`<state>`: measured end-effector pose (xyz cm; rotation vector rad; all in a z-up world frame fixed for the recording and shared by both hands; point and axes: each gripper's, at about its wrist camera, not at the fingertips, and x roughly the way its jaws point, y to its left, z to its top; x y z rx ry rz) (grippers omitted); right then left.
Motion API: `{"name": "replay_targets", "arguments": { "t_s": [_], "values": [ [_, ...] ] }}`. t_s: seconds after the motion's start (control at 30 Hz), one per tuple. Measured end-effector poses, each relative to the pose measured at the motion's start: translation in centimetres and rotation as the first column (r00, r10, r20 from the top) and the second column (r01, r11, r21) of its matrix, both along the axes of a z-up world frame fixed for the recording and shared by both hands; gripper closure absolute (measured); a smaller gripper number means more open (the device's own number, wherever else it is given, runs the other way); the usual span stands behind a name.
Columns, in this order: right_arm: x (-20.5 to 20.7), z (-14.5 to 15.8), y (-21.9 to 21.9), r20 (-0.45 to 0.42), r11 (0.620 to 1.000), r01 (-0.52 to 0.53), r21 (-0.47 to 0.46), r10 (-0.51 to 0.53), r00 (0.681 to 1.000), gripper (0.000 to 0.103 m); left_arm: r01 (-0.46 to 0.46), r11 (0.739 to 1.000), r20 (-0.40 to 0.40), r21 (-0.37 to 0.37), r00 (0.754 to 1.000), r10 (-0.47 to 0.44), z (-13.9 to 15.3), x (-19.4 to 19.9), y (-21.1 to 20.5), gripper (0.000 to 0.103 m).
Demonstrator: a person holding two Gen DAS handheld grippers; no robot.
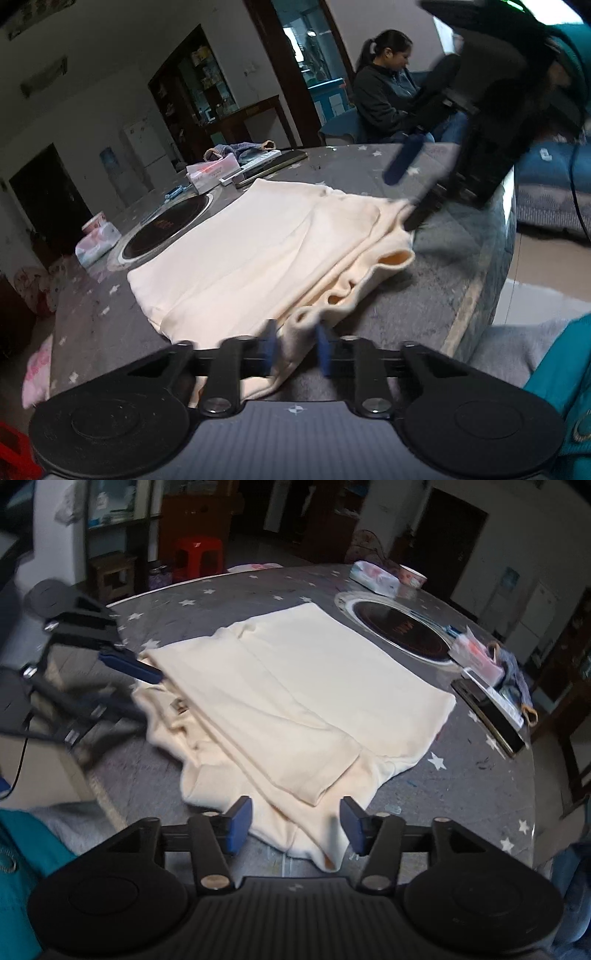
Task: Fold clothes
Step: 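Grasp the shirt hem with the right gripper while the left gripper grasps another hem corner, then lift and fold the hem toward the collar with both grippers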
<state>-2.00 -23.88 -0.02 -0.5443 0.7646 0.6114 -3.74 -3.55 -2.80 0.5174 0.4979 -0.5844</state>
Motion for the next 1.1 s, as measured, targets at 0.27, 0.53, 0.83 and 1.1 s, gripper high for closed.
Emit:
{"name": "replay_targets", "arguments": {
  "t_s": [0.27,0.53,0.83,1.1],
  "values": [
    [-1.7,-1.1,2.3,0.101,0.990,-0.130,-0.049,0.134,0.986,0.041,-0.040,0.996,-0.034,-0.083,0.999,0.038,1.5,2.6,0.3,0.093],
    [1.3,-2.5,3.6,0.057,0.992,-0.122,0.013,0.121,0.991,0.084,-0.067,0.991,-0.070,-0.115,0.996,0.059,1.4,3.6,1.1,0.087],
    [4.7,-0.2,2.3,-0.022,0.988,-0.039,0.151,0.043,0.999,0.091,-0.022,0.999,0.000,-0.026,1.000,0.022,0.5,1.2,1.4,0.056],
    [5.2,0.8,2.2,0.012,0.983,-0.018,0.181,0.016,1.000,0.092,-0.005,0.995,0.065,0.103,0.998,-0.002,-1.4,1.4,1.2,0.070]
  ]
}}
